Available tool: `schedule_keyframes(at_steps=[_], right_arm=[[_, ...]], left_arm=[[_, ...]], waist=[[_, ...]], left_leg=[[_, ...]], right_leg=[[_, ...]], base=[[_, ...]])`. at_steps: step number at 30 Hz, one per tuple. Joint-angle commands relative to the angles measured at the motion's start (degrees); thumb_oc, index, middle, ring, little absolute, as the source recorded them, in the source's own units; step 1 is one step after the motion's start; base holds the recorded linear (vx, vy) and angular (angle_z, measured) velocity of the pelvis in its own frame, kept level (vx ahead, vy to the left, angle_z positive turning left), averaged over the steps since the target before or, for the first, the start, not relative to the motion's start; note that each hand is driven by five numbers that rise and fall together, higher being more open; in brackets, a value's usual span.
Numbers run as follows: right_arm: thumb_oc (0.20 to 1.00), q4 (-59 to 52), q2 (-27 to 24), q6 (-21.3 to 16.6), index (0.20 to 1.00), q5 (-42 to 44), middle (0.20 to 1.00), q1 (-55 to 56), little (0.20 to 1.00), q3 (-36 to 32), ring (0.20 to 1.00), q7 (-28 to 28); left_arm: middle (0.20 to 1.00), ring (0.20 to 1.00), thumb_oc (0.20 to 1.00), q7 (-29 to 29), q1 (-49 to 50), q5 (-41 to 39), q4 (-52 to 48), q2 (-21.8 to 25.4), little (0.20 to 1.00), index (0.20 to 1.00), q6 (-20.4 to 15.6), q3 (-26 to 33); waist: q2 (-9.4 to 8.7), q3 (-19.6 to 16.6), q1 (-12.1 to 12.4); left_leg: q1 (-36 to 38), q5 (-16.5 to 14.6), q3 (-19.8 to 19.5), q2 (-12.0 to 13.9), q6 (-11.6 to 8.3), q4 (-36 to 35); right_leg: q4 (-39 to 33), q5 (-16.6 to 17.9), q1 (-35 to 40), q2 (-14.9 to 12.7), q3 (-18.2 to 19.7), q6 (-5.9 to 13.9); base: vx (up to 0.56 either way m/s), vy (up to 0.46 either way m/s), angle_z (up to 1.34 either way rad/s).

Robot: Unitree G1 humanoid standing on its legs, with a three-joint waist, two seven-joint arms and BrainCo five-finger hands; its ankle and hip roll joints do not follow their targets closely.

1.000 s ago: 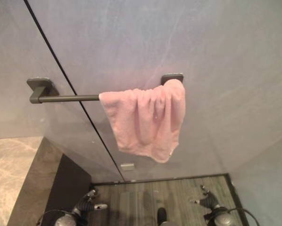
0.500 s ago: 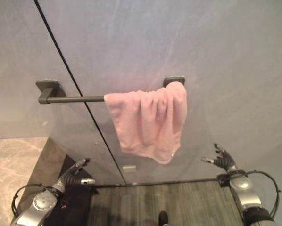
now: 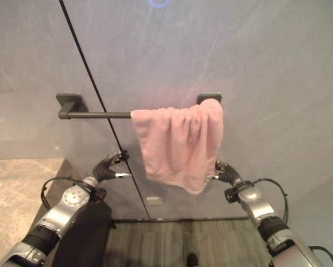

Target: Put brush and paste in cup on sink, flatten towel.

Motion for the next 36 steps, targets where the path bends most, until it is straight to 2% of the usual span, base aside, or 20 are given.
schedule_keyframes(at_steps=[1, 14, 15, 16, 17, 18, 19, 20, 22, 23, 30, 35, 36], right_arm=[[1.000, -2.4, 4.3, -3.4, 1.000, 3.8, 1.000, -9.6, 1.000, 0.7, 1.000, 0.3], [1.000, -7.8, 9.0, -4.3, 1.000, 6.5, 1.000, -9.7, 1.000, 0.6, 1.000, -2.4], [0.683, -7.7, 9.4, -4.2, 0.683, 5.8, 0.683, -9.8, 0.683, 0.8, 0.683, -2.9], [0.598, -7.5, 9.4, -4.2, 0.598, 5.3, 0.598, -9.8, 0.598, 0.8, 0.598, -3.2], [0.580, -7.4, 9.7, -4.2, 0.580, 5.0, 0.580, -9.8, 0.580, 0.9, 0.580, -3.5], [0.523, -7.3, 10.1, -4.1, 0.523, 5.0, 0.523, -9.5, 0.523, 0.8, 0.523, -3.9], [0.304, -7.1, 10.3, -4.2, 0.304, 4.9, 0.304, -9.5, 0.304, 0.7, 0.304, -4.0], [0.200, -6.4, 10.7, -4.2, 0.200, 4.7, 0.200, -9.3, 0.200, 0.6, 0.200, -4.6], [0.200, -6.3, 11.0, -4.2, 0.200, 4.5, 0.200, -9.0, 0.200, 0.3, 0.200, -5.1], [0.200, -6.3, 11.3, -4.3, 0.200, 4.6, 0.200, -8.5, 0.200, 0.0, 0.200, -5.3], [0.200, -10.0, 10.9, -5.1, 0.200, 2.0, 0.200, -4.8, 0.200, -2.9, 0.200, -6.8], [0.200, -24.6, 7.1, -6.2, 0.200, -1.7, 0.200, -2.6, 0.200, -6.2, 0.200, -6.6], [0.200, -24.7, 7.1, -6.1, 0.200, -1.7, 0.200, -2.5, 0.200, -6.2, 0.200, -6.6]], left_arm=[[1.000, 1.000, 1.000, 2.5, -7.6, -1.9, 1.3, 0.7, 1.000, 1.000, -2.7, -3.8], [1.000, 1.000, 1.000, 4.8, -13.1, -2.5, 4.5, -4.4, 1.000, 1.000, -1.9, -7.4], [1.000, 1.000, 1.000, 5.0, -13.3, -2.9, 5.2, -5.0, 1.000, 1.000, -1.8, -7.5], [1.000, 1.000, 1.000, 5.1, -13.6, -3.1, 5.3, -5.2, 1.000, 1.000, -1.8, -7.7], [1.000, 1.000, 1.000, 5.2, -14.0, -3.3, 5.7, -5.7, 1.000, 1.000, -1.8, -8.0], [1.000, 1.000, 1.000, 5.3, -14.2, -3.9, 6.1, -6.4, 1.000, 1.000, -1.6, -8.4], [0.702, 0.702, 0.702, 5.3, -14.3, -4.3, 6.4, -6.8, 0.702, 0.702, -1.6, -8.6], [0.429, 0.429, 0.429, 5.7, -14.4, -4.7, 6.8, -7.4, 0.429, 0.429, -1.6, -8.8], [0.322, 0.322, 0.322, 5.7, -14.0, -5.0, 6.9, -7.6, 0.322, 0.322, -1.5, -8.7], [0.200, 0.200, 0.200, 5.9, -13.5, -5.1, 6.9, -7.8, 0.200, 0.200, -1.5, -8.5], [0.200, 0.200, 0.200, 7.3, -8.1, -4.2, 4.6, -7.5, 0.200, 0.200, -1.0, -4.4], [0.200, 0.200, 0.200, 8.7, -4.2, -2.5, -9.7, -3.7, 0.200, 0.200, -2.1, 1.9], [0.200, 0.200, 0.200, 8.7, -4.0, -2.4, -9.9, -3.7, 0.200, 0.200, -2.0, 2.0]], waist=[[-2.81, -0.5, 0.5], [-3.05, -0.1, -0.6], [-3.06, -0.3, -0.7], [-3.03, -0.3, -0.7], [-3.01, -0.3, -0.8], [-2.92, -0.4, -1.0], [-2.90, -0.4, -1.1], [-2.86, -0.4, -1.2], [-2.81, -0.4, -1.2], [-2.79, -0.4, -1.2], [-2.60, -0.9, -0.8], [-2.83, -1.0, -0.4], [-2.82, -1.0, -0.4]], left_leg=[[-2.8, 2.5, 1.3, -1.4, 1.03, 0.3], [-2.9, 2.1, 3.0, -1.3, 1.35, 0.3], [-2.7, 2.0, 3.3, -1.3, 1.40, 0.3], [-2.6, 1.9, 3.3, -1.3, 1.41, 0.3], [-2.4, 1.9, 3.4, -1.2, 1.38, 0.3], [-2.4, 1.9, 3.5, -1.2, 1.38, 0.3], [-2.4, 1.9, 3.5, -1.2, 1.38, 0.3], [-2.4, 1.9, 3.5, -1.2, 1.36, 0.3], [-2.4, 1.9, 3.4, -1.3, 1.36, 0.3], [-2.3, 1.9, 3.4, -1.2, 1.39, 0.3], [-1.7, 1.7, 3.0, -1.2, 1.47, 0.3], [-1.8, 1.6, 2.5, -1.2, 1.39, 0.3], [-1.7, 1.6, 2.5, -1.2, 1.39, 0.3]], right_leg=[[1.0, -3.3, 3.0, -4.9, 2.1, 5.18], [0.4, -2.7, 1.6, -5.0, 4.0, 5.82], [0.4, -2.8, 1.7, -5.0, 4.2, 5.79], [0.4, -2.8, 1.8, -4.9, 4.2, 5.76], [0.4, -2.9, 1.9, -4.9, 4.3, 5.77], [0.4, -2.9, 1.9, -4.9, 4.3, 5.76], [0.4, -2.9, 1.9, -4.9, 4.4, 5.76], [0.4, -2.9, 2.0, -4.9, 4.3, 5.77], [0.4, -3.0, 2.0, -4.8, 4.3, 5.74], [0.4, -3.0, 2.1, -4.8, 4.3, 5.71], [0.4, -3.6, 2.9, -4.8, 3.9, 5.53], [0.4, -3.7, 3.4, -5.0, 3.2, 5.61], [0.4, -3.7, 3.4, -5.0, 3.2, 5.61]], base=[[0.00, 0.000, 0.00], [0.01, 0.006, -0.08], [0.04, 0.005, -0.02], [0.04, 0.002, -0.05], [0.03, 0.003, -0.09], [0.03, 0.001, -0.09], [0.02, -0.004, -0.08], [0.01, -0.006, -0.03], [0.00, 0.000, 0.00], [0.00, 0.000, 0.00], [0.00, 0.000, 0.00], [0.00, 0.001, 0.01], [0.00, -0.002, 0.05]])
